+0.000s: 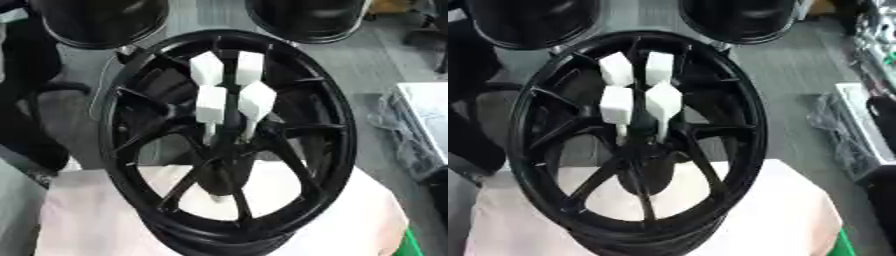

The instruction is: Pull the pin out of the wheel hub.

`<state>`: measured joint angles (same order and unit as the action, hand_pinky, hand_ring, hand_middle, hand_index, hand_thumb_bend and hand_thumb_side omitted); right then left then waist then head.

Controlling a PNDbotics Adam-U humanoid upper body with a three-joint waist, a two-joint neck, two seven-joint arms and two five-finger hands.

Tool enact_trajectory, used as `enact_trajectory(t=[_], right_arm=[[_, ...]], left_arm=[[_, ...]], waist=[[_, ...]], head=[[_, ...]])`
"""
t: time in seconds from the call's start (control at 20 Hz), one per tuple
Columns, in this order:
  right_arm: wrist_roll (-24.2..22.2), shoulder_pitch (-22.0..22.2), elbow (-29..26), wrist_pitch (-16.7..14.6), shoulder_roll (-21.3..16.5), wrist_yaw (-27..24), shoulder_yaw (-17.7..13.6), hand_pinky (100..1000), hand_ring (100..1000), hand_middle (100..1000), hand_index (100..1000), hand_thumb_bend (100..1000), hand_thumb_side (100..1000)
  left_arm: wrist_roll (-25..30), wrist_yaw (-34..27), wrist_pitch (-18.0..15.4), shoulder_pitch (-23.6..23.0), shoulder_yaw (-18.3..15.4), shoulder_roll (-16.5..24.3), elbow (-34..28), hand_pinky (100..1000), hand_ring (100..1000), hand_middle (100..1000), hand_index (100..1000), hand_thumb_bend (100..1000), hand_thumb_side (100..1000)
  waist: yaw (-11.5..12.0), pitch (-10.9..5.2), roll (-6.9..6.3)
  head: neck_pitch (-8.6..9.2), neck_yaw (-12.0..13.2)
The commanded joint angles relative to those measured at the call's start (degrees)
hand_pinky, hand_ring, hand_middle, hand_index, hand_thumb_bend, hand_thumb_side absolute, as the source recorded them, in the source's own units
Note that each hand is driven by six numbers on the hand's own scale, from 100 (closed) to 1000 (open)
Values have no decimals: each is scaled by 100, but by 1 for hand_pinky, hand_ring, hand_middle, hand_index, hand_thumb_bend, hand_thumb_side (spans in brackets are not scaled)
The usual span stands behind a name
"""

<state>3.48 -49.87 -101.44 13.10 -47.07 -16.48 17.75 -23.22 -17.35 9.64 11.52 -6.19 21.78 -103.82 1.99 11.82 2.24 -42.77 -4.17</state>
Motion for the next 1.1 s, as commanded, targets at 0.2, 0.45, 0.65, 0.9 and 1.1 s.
enact_trajectory(t=[0.2,0.45,0.65,0.9,1.1], right_arm=[[-993,-1002,-112,269,-118,539,818,812,743,702,807,239,460],[-1714,-1661,109,381,197,878,1565,811,747,706,805,296,460],[-2137,-1986,337,531,492,991,1989,812,751,711,807,241,524],[-2423,-2077,610,809,664,1110,2244,817,763,724,815,254,563],[-2601,-2118,799,1131,835,1234,2378,824,776,737,825,277,589]], left_arm=[[35,54,10,-12,-4,238,-57,747,751,740,742,369,644],[46,45,15,-37,11,273,-46,747,751,740,742,370,644],[57,46,19,-46,19,288,-38,747,751,740,742,368,645],[49,48,21,-80,7,305,-31,747,751,740,742,368,646],[46,44,23,-88,5,308,-25,747,751,740,742,367,646]], waist=[[29,-166,24],[43,-198,56],[36,-208,59],[35,-213,60],[22,-215,49]], head=[[-64,-26],[-94,-26],[-108,-15],[-129,21],[-135,59]])
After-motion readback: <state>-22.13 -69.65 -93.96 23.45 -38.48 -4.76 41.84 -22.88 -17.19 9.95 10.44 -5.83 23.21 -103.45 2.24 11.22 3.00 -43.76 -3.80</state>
